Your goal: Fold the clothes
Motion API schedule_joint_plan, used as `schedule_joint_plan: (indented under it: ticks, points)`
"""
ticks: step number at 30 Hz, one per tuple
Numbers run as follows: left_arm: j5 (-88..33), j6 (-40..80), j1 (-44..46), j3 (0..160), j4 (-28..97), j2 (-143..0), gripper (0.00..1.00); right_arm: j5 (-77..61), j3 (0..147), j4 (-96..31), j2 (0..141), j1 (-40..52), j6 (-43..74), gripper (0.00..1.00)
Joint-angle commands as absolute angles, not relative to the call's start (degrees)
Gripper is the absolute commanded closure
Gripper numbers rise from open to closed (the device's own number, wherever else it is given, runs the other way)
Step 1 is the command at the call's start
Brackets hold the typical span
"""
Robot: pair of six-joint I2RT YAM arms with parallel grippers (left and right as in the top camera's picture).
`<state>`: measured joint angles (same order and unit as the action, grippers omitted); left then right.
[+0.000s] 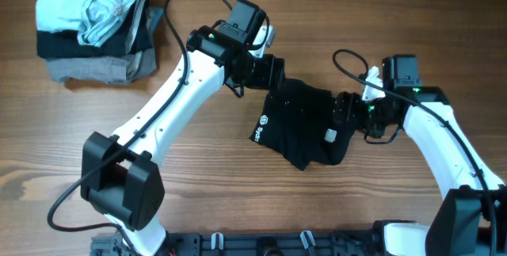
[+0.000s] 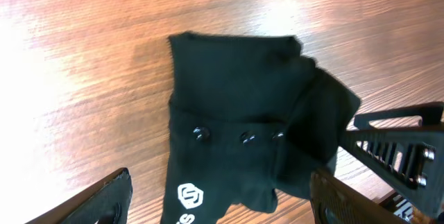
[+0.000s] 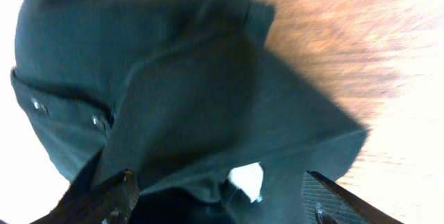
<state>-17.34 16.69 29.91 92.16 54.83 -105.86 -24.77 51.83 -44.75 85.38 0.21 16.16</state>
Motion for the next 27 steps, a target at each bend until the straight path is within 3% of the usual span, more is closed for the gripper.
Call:
schedule_joint_plan:
  ticks: [1,3,5,7,9,11,17,24,27]
  points:
    - [-17.1,15.3,29.8,91.1,56.3,-106.5,0.44,-33.6,51.1,-44.8,85.4,1.2,15.8,0.44]
    - [-17.1,14.5,30.0,89.2,56.2,-106.8,0.66,-34.6,51.2,-44.2,85.4,1.1,17.1,0.67]
    - [-17.1,14.5,30.2,87.6,56.0,-107.2,0.81,-35.1,51.6,-44.7,85.3,1.1,17.2,0.76]
    - [-17.6,14.5,30.2,86.5,56.0,-107.9,0.86,-34.8,51.5,-45.2,85.4,1.1,17.2,0.8]
    - [-18.9,14.3,30.2,86.1,56.0,-108.6,0.87,-28.3,50.8,-44.4,85.5,1.1,20.9,0.96]
    - [-19.4,14.4,30.2,86.1,55.5,-108.7,0.86,-24.7,50.1,-44.3,86.0,1.1,23.0,0.96]
    - [-20.1,14.4,30.2,86.1,55.2,-108.7,0.85,-45.8,50.7,-36.7,82.7,1.1,14.9,0.96]
    - [-20.1,14.4,30.2,86.1,54.7,-108.7,0.82,-25.2,49.5,-33.8,87.3,2.0,21.1,0.95]
    - [-20.1,14.4,30.2,86.1,54.7,-108.7,0.8,-25.6,49.1,-35.6,94.5,2.2,20.8,0.96]
